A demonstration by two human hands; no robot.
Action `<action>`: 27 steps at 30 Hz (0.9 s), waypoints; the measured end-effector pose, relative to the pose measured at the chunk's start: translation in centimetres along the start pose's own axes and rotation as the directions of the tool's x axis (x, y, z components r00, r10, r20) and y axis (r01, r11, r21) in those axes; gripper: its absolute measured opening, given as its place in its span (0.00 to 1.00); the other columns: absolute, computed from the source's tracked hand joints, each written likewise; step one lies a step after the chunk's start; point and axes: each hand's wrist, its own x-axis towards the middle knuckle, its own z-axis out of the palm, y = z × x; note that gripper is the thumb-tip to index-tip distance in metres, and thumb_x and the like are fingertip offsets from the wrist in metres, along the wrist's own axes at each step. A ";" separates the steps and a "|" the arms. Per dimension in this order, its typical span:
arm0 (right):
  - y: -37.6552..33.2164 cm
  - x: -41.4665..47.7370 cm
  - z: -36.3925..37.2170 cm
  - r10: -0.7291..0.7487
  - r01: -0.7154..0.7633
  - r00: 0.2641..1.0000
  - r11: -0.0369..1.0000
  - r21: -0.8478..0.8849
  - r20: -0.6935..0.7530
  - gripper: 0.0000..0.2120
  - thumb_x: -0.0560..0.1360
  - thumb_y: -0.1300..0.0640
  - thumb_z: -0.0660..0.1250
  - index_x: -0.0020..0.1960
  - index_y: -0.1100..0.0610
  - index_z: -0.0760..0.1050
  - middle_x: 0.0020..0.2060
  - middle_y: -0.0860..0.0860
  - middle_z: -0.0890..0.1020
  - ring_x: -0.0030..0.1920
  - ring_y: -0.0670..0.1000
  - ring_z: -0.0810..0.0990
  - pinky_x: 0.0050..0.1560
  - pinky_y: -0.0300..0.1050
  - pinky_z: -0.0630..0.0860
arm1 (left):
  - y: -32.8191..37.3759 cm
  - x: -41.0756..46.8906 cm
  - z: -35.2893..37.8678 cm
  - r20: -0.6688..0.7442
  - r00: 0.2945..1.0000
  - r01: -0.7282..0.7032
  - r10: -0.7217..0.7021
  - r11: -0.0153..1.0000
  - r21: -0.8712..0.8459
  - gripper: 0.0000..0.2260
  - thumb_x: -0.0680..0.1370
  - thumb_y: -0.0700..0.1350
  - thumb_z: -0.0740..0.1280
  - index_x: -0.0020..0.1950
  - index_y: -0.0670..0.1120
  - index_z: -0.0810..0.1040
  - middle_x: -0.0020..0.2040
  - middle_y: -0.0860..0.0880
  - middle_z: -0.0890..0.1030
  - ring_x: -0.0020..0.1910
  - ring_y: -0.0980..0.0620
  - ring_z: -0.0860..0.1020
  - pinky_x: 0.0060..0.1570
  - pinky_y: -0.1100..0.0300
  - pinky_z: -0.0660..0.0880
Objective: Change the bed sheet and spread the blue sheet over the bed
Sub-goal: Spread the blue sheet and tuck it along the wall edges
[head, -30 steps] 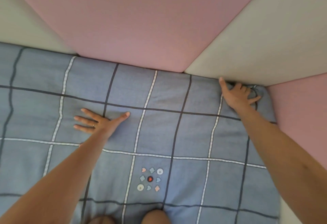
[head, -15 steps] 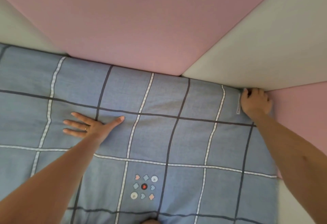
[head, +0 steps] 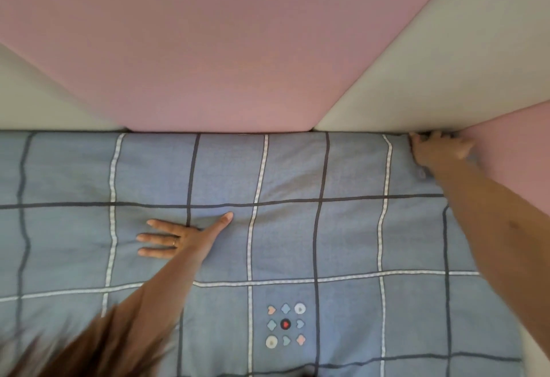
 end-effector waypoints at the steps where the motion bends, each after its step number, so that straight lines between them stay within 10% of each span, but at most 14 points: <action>1: -1.3 -2.2 0.9 0.020 -0.008 0.989 0.996 0.085 -0.146 0.32 0.80 0.41 0.44 0.75 0.62 0.57 0.73 0.64 0.61 0.74 0.64 0.54 0.74 0.57 0.43 | 0.0 0.0 0.0 0.004 1.000 0.000 0.001 1.000 -0.006 0.69 0.55 0.74 0.71 0.75 0.45 0.28 0.75 0.43 0.29 0.73 0.39 0.30 0.70 0.38 0.36; 4: -3.7 -12.9 5.6 -0.169 0.391 0.806 0.871 0.296 -0.568 0.26 0.79 0.48 0.51 0.72 0.61 0.63 0.71 0.62 0.65 0.75 0.62 0.55 0.74 0.59 0.39 | -0.3 -0.2 0.0 0.010 1.000 0.012 -0.012 1.000 -0.015 0.69 0.54 0.75 0.69 0.74 0.46 0.27 0.74 0.43 0.28 0.73 0.40 0.30 0.70 0.38 0.37; 7: -5.5 -22.9 12.3 -0.597 0.722 0.623 0.687 0.079 -0.506 0.27 0.78 0.45 0.52 0.75 0.52 0.59 0.75 0.53 0.59 0.76 0.57 0.54 0.75 0.58 0.39 | -0.5 0.0 0.1 0.015 1.000 -0.022 0.023 0.998 -0.056 0.71 0.47 0.78 0.64 0.75 0.46 0.29 0.75 0.43 0.30 0.74 0.38 0.31 0.70 0.38 0.36; 12: -8.7 -23.1 18.0 -0.640 0.658 0.715 0.752 -0.038 -0.282 0.34 0.72 0.41 0.56 0.76 0.48 0.56 0.77 0.53 0.55 0.75 0.59 0.54 0.70 0.68 0.47 | -0.5 0.8 0.6 -0.002 0.999 -0.055 0.055 0.997 -0.050 0.73 0.42 0.79 0.57 0.75 0.46 0.30 0.76 0.42 0.32 0.74 0.37 0.33 0.68 0.37 0.34; 27: -8.6 -22.3 19.4 -0.648 0.684 0.647 0.726 -0.068 -0.402 0.34 0.70 0.42 0.56 0.75 0.48 0.58 0.76 0.54 0.58 0.74 0.59 0.57 0.69 0.69 0.49 | -1.2 1.6 1.9 -0.070 0.997 -0.042 0.039 0.999 -0.036 0.70 0.52 0.75 0.70 0.73 0.48 0.26 0.74 0.46 0.26 0.73 0.40 0.28 0.68 0.36 0.34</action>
